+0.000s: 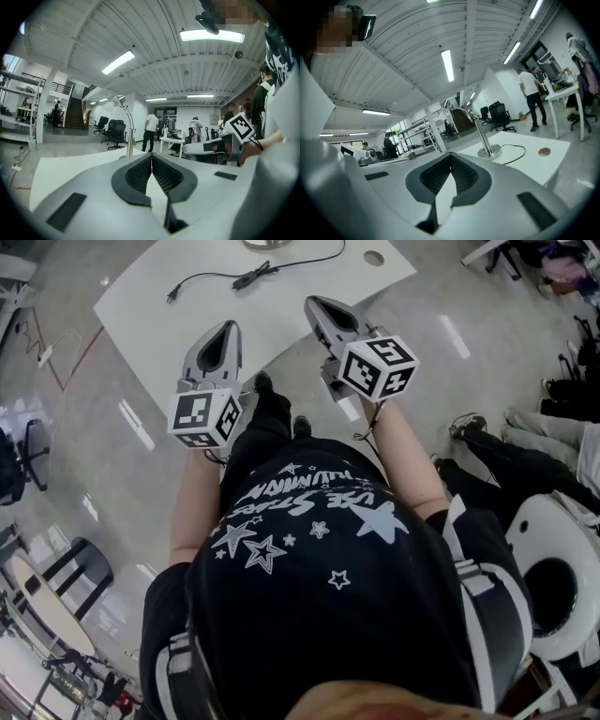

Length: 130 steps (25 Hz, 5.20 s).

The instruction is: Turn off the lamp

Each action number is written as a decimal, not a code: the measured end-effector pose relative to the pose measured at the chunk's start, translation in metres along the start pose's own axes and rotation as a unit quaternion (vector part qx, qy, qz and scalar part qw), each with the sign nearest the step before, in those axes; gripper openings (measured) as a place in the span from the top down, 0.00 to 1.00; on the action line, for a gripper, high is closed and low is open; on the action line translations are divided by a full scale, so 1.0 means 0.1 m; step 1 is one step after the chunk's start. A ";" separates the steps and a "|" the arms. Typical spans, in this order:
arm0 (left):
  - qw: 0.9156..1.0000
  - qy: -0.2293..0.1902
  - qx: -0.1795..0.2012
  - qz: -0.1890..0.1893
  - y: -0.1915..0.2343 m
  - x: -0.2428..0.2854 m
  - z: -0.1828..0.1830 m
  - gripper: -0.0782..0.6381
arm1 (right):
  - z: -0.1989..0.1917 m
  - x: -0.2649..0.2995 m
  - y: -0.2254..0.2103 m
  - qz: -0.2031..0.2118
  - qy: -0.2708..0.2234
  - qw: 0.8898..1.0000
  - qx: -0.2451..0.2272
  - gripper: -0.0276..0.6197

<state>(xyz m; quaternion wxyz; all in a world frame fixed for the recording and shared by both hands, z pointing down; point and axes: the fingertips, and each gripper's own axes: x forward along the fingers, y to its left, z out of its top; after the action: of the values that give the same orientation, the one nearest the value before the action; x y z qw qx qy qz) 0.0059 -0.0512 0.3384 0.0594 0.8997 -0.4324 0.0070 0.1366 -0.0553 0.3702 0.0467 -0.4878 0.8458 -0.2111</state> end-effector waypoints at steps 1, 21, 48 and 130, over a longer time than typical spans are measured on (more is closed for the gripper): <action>1.000 0.001 -0.001 -0.001 0.05 0.03 -0.01 0.88 | 0.00 0.05 0.00 -0.001 0.001 1.000 -0.001 0.95; 0.993 0.109 -0.015 -0.043 0.90 1.10 -0.52 0.87 | 0.08 1.29 -0.43 -0.034 0.054 0.998 0.003 0.95; 0.953 0.232 0.174 -0.085 1.21 1.74 -1.53 0.61 | -0.45 1.96 -0.72 -0.027 0.126 0.991 0.042 0.95; 0.961 0.195 0.195 -0.026 1.05 1.51 -1.27 0.66 | -0.77 1.55 -0.53 -0.002 0.210 0.978 0.011 0.95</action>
<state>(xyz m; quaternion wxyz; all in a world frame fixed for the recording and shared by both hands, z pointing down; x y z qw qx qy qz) 0.0238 -0.2195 0.4845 -0.0336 0.8861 -0.3790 0.2647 0.0769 -0.1855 0.4807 -0.1273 -0.4336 0.8334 -0.3181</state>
